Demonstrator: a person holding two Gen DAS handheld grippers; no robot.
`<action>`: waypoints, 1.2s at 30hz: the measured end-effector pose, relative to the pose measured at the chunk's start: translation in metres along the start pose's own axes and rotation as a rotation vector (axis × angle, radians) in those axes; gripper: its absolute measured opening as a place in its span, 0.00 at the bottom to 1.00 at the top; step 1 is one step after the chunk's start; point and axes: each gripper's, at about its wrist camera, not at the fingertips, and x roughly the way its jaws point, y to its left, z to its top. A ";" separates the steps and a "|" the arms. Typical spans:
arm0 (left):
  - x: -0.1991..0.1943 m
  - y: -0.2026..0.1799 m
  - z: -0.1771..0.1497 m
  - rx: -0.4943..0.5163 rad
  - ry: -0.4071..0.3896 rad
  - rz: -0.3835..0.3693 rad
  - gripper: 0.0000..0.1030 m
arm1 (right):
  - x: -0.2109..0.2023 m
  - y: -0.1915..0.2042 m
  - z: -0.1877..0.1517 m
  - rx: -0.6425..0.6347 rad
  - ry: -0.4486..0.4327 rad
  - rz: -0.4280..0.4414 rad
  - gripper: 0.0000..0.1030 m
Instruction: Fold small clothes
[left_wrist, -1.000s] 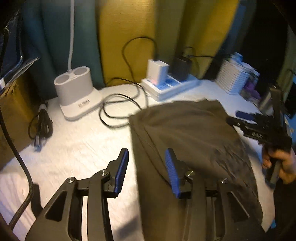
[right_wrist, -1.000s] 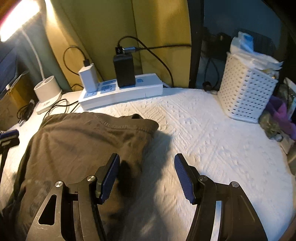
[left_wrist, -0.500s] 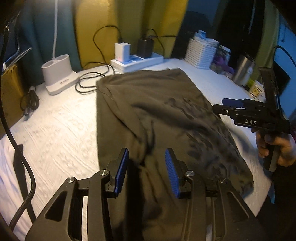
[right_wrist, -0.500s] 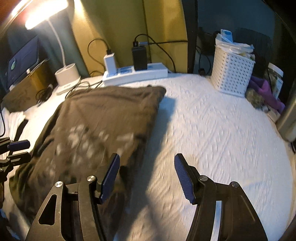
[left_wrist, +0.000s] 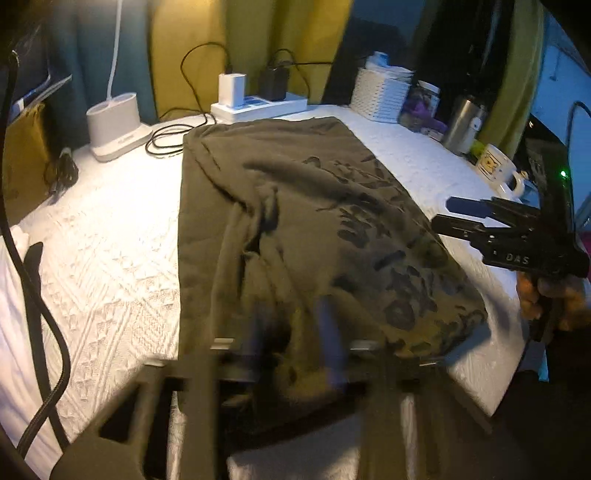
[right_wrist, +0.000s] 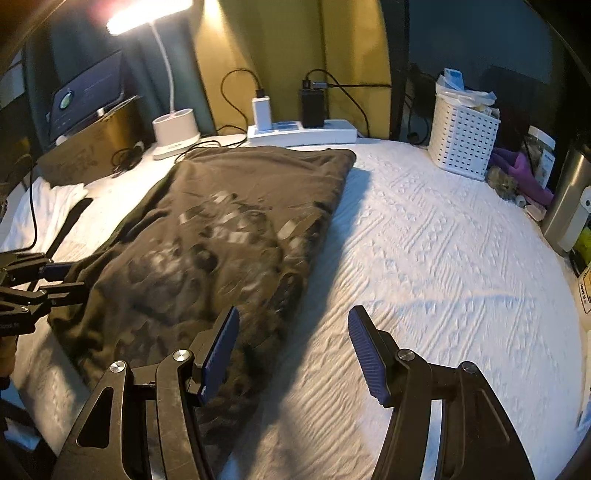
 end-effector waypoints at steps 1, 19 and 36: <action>-0.004 -0.001 -0.002 0.002 -0.013 0.001 0.10 | -0.001 0.002 -0.002 -0.005 0.000 -0.002 0.62; -0.019 0.018 -0.029 -0.081 0.003 0.033 0.06 | -0.012 0.040 -0.056 -0.044 0.035 0.008 0.62; -0.022 0.020 -0.051 -0.101 -0.010 0.122 0.11 | -0.032 0.056 -0.084 -0.032 -0.009 -0.009 0.61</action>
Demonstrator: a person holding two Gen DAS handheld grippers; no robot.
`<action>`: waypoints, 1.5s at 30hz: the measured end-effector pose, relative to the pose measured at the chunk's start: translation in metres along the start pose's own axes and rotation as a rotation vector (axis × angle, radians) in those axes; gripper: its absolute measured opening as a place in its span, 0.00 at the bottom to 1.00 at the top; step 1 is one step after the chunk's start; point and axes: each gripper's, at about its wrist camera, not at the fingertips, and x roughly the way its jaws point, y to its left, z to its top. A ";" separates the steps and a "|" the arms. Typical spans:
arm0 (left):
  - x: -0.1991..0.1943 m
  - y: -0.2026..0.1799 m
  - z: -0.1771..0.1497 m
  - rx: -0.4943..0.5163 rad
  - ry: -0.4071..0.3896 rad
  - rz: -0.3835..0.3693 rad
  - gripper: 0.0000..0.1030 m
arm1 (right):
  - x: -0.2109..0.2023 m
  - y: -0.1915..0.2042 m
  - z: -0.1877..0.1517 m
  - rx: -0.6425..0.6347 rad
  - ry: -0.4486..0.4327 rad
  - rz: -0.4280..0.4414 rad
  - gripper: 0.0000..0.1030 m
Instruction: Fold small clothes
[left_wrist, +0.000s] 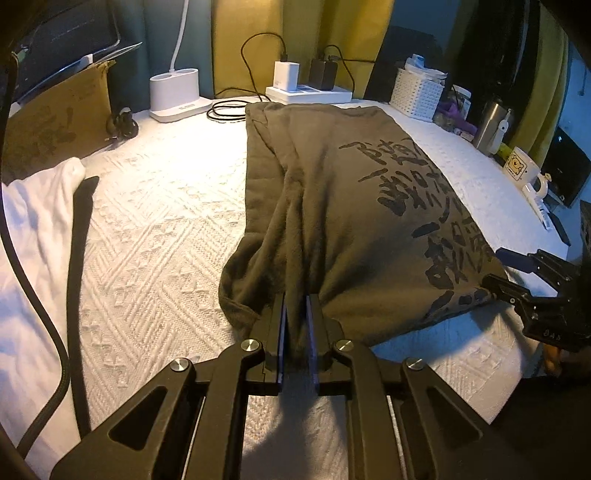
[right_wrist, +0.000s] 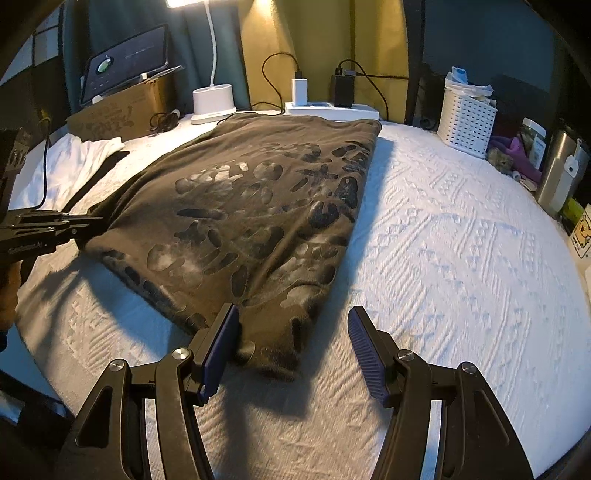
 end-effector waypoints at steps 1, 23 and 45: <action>-0.001 0.001 0.000 -0.009 0.005 0.002 0.11 | -0.001 0.000 -0.001 0.003 0.000 0.001 0.61; -0.027 -0.010 0.014 0.017 -0.038 0.032 0.52 | -0.020 -0.009 0.005 0.032 0.019 0.012 0.62; 0.018 -0.026 0.088 0.050 -0.050 0.026 0.52 | 0.023 -0.059 0.069 0.057 0.034 0.007 0.62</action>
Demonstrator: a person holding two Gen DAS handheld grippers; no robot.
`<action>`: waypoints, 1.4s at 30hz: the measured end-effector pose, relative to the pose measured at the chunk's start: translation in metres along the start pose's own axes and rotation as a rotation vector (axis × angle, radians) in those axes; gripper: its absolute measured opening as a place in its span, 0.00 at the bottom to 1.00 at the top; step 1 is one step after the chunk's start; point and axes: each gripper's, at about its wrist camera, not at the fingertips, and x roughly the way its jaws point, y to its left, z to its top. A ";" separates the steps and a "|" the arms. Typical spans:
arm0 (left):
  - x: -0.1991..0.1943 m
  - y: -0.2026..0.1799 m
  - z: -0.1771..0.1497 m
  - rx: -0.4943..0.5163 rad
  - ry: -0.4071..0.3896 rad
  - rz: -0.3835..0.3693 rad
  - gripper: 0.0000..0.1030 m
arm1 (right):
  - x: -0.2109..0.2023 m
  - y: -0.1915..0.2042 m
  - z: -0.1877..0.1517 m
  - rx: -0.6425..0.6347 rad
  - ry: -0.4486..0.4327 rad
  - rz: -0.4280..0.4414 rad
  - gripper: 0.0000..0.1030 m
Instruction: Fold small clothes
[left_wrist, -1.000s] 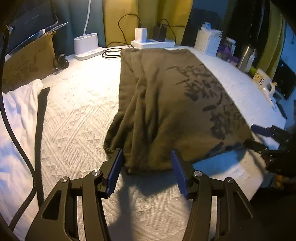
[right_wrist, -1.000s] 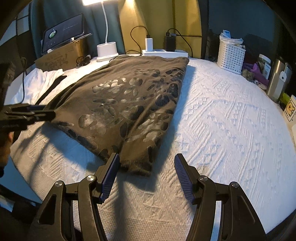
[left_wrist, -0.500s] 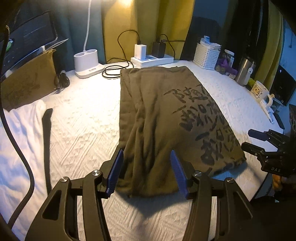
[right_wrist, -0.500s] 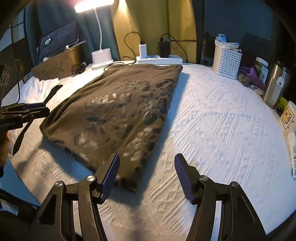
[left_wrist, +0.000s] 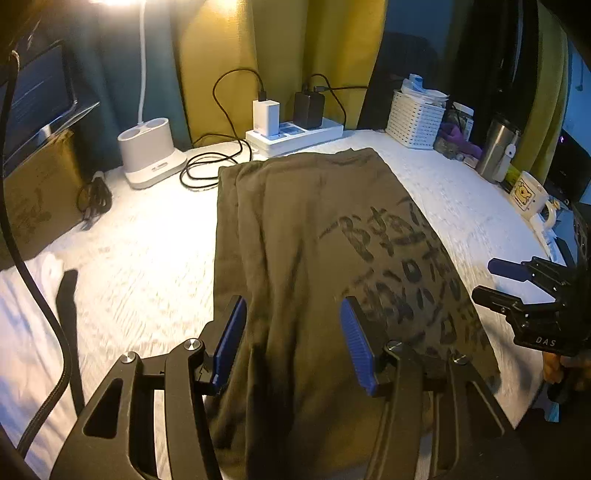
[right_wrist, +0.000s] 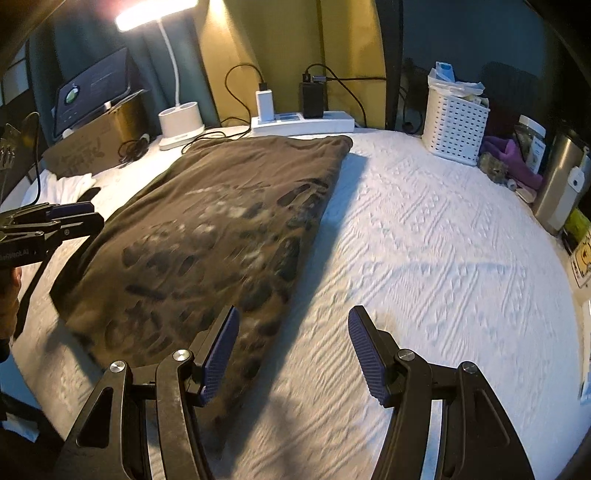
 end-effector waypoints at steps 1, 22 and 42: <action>0.004 0.001 0.004 0.000 0.002 0.000 0.52 | 0.004 -0.002 0.004 0.001 0.003 -0.001 0.62; 0.085 0.044 0.072 -0.038 0.032 0.000 0.52 | 0.122 -0.077 0.139 0.093 -0.033 0.048 0.50; 0.115 0.079 0.088 -0.112 0.079 -0.002 0.52 | 0.176 -0.072 0.195 0.084 0.070 0.188 0.11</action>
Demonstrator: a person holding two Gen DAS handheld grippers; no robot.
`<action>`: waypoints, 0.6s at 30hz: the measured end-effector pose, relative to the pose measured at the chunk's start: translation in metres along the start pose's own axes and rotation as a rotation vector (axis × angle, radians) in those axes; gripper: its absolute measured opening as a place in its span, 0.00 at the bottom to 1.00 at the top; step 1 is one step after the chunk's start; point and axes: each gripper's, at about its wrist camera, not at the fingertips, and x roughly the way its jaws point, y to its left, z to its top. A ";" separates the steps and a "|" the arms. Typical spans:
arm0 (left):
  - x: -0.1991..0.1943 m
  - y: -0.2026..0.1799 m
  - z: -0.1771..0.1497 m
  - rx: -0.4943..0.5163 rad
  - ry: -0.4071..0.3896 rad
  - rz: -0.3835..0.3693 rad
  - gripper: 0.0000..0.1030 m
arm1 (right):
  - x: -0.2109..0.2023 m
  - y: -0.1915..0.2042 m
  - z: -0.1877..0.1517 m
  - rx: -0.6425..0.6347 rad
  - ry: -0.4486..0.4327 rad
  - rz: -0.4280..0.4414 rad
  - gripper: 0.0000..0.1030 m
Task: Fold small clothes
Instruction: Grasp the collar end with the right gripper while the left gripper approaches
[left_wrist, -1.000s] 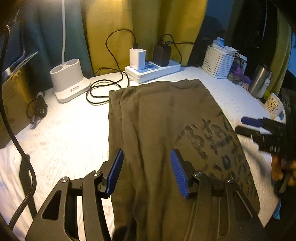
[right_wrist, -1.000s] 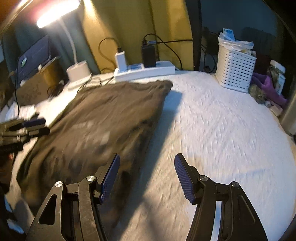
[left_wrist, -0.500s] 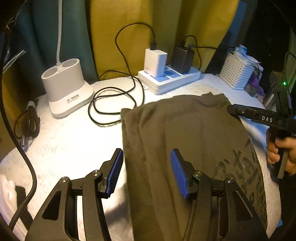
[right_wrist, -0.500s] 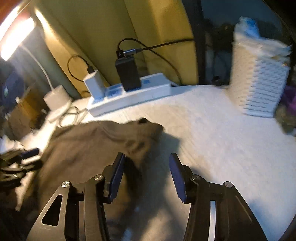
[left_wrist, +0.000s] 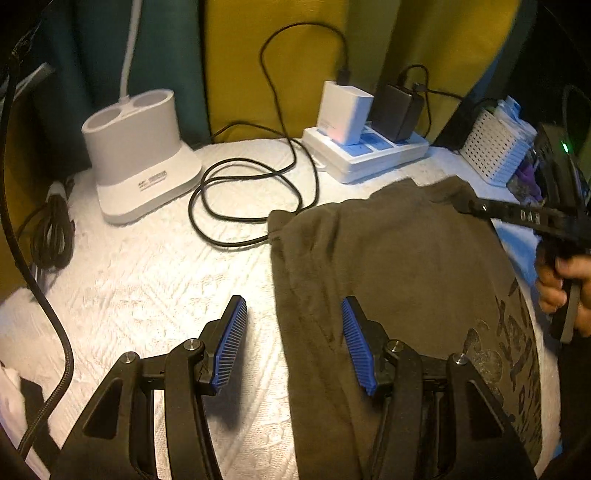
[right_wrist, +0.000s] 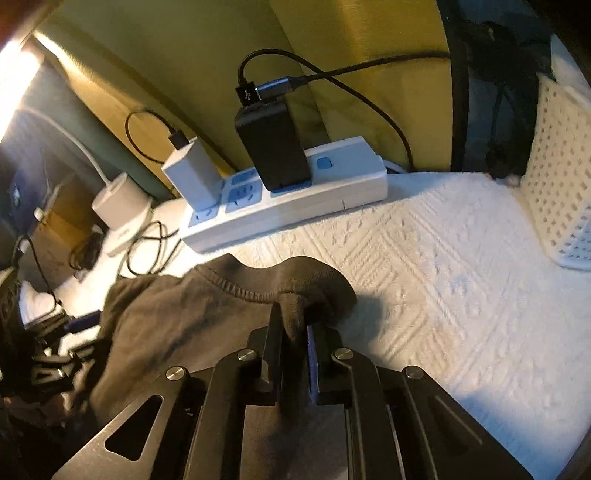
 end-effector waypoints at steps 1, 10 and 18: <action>-0.001 0.002 0.000 -0.010 0.001 -0.006 0.52 | -0.001 0.002 -0.003 -0.012 0.001 -0.022 0.11; -0.016 -0.004 -0.001 -0.017 -0.019 -0.056 0.78 | -0.028 -0.003 -0.030 -0.001 -0.024 -0.128 0.83; 0.000 -0.024 -0.005 0.037 0.033 -0.086 0.78 | -0.036 0.012 -0.052 -0.033 -0.032 -0.037 0.84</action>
